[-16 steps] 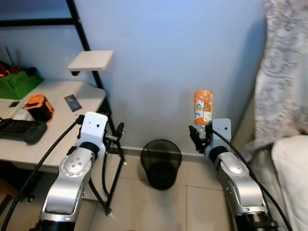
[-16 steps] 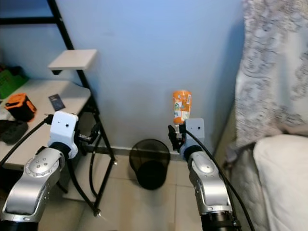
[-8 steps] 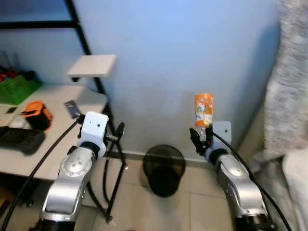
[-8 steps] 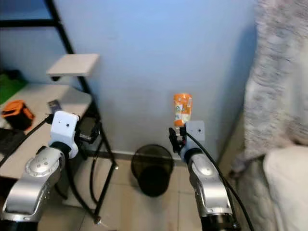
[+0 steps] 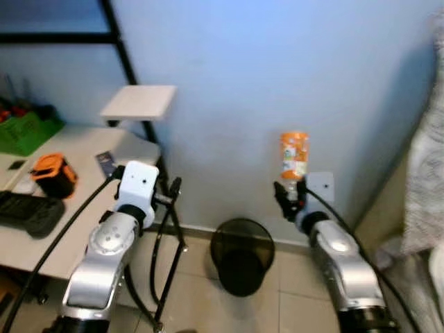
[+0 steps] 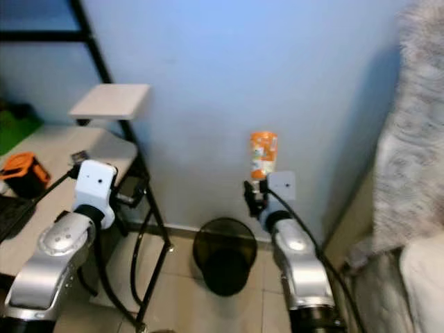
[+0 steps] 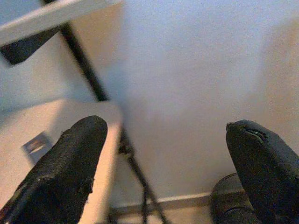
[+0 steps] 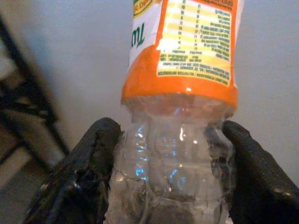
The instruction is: Clean up the room
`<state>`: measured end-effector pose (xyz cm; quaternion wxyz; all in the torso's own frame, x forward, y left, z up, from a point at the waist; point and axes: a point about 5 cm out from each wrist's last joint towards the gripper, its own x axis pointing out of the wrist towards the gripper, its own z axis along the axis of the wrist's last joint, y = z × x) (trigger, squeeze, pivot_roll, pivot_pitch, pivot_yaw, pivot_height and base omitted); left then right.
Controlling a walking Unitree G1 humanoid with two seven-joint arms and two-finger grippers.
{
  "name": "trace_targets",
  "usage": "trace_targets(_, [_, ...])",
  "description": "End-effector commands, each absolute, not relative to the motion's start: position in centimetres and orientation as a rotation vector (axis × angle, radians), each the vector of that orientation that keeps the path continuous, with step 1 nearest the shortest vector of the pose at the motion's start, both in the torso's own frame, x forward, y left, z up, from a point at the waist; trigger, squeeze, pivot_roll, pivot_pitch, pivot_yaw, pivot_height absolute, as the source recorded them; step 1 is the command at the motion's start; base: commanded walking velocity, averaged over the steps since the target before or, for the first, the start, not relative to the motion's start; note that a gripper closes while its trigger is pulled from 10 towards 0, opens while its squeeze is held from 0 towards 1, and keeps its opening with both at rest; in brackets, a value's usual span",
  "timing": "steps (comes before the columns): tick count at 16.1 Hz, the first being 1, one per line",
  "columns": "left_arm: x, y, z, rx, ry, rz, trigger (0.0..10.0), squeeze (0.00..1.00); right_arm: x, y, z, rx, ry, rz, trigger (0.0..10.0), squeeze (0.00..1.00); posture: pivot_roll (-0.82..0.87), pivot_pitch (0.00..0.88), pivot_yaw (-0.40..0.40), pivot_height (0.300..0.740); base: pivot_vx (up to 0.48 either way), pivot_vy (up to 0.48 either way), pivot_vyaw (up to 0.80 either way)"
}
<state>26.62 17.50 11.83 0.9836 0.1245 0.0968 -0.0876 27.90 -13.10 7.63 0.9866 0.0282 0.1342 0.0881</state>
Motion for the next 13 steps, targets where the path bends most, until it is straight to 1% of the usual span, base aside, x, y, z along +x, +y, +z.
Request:
trace_targets(1, [26.7,17.8,12.2,0.260,0.184,-0.167,10.0,0.00,28.2,-12.6,8.2,0.055,0.245,0.200,10.0,0.00,-0.03,0.000,0.076,0.740,0.311,0.000,0.00])
trace_targets(10, [26.6,17.9,12.0,0.269,0.188,-0.181,10.0,0.00,28.2,-12.4,8.4,0.087,0.200,0.223,10.0,0.00,-0.03,0.000,0.071,0.740,0.311,0.000,0.00])
trace_targets(12, [26.4,17.8,12.0,0.276,0.186,-0.226,10.0,0.00,28.8,-12.4,8.1,0.088,0.187,0.252,10.0,0.00,-0.03,0.000,0.069,0.740,0.270,0.000,0.00])
trace_targets(13, [26.2,17.6,11.9,0.270,0.198,-0.276,10.0,0.00,29.1,-12.3,7.8,0.104,0.189,0.266,10.0,0.00,-0.02,0.000,0.064,0.740,0.000,0.000,0.00])
